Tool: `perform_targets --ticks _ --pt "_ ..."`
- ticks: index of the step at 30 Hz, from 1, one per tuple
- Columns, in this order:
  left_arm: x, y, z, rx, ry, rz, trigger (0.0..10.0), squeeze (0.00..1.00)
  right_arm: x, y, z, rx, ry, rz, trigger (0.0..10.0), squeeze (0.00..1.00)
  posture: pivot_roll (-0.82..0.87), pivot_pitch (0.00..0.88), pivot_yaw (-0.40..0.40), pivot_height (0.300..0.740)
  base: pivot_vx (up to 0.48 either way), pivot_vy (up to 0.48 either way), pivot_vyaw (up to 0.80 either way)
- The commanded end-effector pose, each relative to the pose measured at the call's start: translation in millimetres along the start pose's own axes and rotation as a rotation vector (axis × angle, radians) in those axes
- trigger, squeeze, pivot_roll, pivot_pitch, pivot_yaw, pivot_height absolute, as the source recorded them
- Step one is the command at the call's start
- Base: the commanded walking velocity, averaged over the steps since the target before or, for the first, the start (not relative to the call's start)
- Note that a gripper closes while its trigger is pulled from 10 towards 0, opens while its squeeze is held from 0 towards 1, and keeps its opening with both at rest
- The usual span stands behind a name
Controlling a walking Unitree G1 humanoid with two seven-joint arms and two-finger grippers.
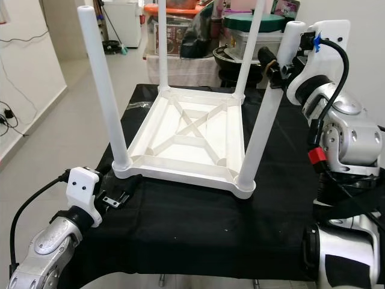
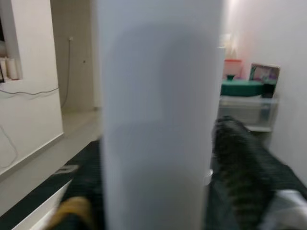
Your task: Building children table
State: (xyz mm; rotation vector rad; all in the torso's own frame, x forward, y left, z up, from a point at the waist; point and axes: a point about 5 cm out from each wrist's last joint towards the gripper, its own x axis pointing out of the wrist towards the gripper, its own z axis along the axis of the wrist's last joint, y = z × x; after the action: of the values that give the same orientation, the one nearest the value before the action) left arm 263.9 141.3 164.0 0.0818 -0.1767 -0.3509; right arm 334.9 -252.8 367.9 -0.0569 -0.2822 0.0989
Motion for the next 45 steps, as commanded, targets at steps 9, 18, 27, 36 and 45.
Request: perform_targets --ticks 9,18,27,36,45 --pt "2.0 -0.9 -6 0.016 0.031 -0.018 10.0 0.0 -1.9 -10.3 2 0.089 0.097 -0.015 0.0 0.0 0.01 0.0 -0.032 0.74 0.0 0.0 0.0" --pt "2.3 -0.8 -7 0.014 0.036 -0.016 10.0 0.0 -3.3 -48.9 -30 0.446 0.213 -0.282 0.0 0.0 0.01 0.0 -0.034 0.74 0.0 0.0 0.0" --pt "-0.2 0.2 -7 0.013 0.043 -0.016 10.0 0.0 -71.0 -86.3 -179 0.778 0.576 -0.766 0.0 0.0 0.02 0.0 -0.032 0.74 0.0 0.0 0.0" --pt "-0.5 0.4 -8 0.016 0.055 -0.024 10.0 0.0 -114.4 -68.0 -242 0.776 0.838 -0.881 10.0 0.0 0.02 0.0 -0.029 0.74 0.0 0.0 0.0" --pt "-1.0 1.1 -8 0.019 0.06 -0.025 10.0 0.0 -108.4 -48.6 -257 0.83 0.862 -0.829 10.0 0.0 0.03 0.0 -0.034 0.74 0.0 0.0 0.0"
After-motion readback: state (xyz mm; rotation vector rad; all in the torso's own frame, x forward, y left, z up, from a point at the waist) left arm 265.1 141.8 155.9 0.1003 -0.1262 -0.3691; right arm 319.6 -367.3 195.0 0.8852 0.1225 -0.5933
